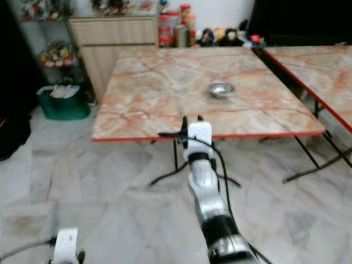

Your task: Setting the table

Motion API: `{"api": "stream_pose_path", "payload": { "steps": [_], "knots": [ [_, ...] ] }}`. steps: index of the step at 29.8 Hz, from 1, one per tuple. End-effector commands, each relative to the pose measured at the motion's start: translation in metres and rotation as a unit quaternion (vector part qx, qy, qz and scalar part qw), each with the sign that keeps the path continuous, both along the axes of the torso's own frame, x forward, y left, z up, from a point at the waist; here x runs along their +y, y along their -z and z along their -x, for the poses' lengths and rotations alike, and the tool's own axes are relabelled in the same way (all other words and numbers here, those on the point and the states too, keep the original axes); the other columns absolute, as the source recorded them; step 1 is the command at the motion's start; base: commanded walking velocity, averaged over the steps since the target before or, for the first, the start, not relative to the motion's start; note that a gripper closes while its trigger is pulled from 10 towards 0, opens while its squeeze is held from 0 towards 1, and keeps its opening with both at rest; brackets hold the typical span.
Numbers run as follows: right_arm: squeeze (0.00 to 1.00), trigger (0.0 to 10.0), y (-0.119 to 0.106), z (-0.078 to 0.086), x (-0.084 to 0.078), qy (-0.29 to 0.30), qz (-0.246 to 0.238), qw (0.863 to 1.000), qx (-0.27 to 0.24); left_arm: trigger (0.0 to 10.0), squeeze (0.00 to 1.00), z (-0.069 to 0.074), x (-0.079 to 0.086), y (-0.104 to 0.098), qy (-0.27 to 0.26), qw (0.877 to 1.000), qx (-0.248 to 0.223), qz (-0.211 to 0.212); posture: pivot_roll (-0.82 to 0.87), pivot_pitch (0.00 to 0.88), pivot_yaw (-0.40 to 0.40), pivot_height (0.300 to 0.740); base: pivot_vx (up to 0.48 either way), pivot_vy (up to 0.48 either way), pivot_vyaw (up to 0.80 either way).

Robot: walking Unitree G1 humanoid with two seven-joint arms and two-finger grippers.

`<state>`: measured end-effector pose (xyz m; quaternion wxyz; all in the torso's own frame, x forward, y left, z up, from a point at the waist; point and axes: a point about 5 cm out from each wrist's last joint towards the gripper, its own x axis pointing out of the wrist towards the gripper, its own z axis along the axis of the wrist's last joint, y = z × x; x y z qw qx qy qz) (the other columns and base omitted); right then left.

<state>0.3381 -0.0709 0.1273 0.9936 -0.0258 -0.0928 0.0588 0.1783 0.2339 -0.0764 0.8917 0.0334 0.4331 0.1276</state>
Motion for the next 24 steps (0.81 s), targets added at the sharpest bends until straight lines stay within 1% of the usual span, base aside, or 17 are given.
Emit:
{"api": "stream_pose_path", "payload": {
  "steps": [1, 5, 12, 13, 15, 24],
  "knots": [
    [0.00, 10.0, -0.0041, -0.0033, -0.0109, 0.014, 0.004, 1.000, -0.008, 10.0, 0.00, -0.0029, -0.0051, 0.0000, 0.002, 1.000, -0.001, 0.005, 0.00, 0.000, 0.006, 0.740, 0.000, 0.000, 0.00],
    [0.00, 10.0, -0.0041, -0.0040, -0.0113, 0.013, 0.005, 1.000, -0.007, 10.0, 0.00, -0.0052, -0.0097, -0.0002, 0.016, 1.000, -0.006, 0.016, 0.00, 0.000, 0.004, 0.740, 0.000, 0.000, 0.00],
    [0.00, 10.0, -0.0034, -0.0041, -0.0110, 0.014, -0.001, 1.000, -0.002, 10.0, 0.00, -0.0057, -0.0110, -0.0005, 0.013, 1.000, -0.014, 0.022, 0.00, 0.000, 0.004, 0.740, 0.000, 0.000, 0.00],
    [0.00, 10.0, -0.0031, -0.0068, -0.0143, 0.025, -0.034, 0.999, 0.012, 10.0, 0.00, -0.0050, -0.0108, -0.0001, 0.012, 1.000, -0.011, 0.020, 0.00, 0.000, 0.002, 0.740, 0.000, 0.000, 0.00],
    [0.00, 10.0, -0.0028, -0.0081, -0.0159, 0.030, -0.048, 0.998, 0.018, 10.0, 0.00, -0.0046, -0.0106, 0.0001, 0.014, 1.000, -0.009, 0.018, 0.01, 0.000, 0.001, 0.740, 0.000, 0.000, 0.00],
    [0.00, 10.0, -0.0020, -0.0079, -0.0142, 0.025, -0.052, 0.998, 0.019, 10.0, 0.00, -0.0042, -0.0085, -0.0001, 0.020, 1.000, -0.006, 0.011, 0.01, 0.000, 0.005, 0.740, 0.315, 0.000, 0.00]
  ]
}}
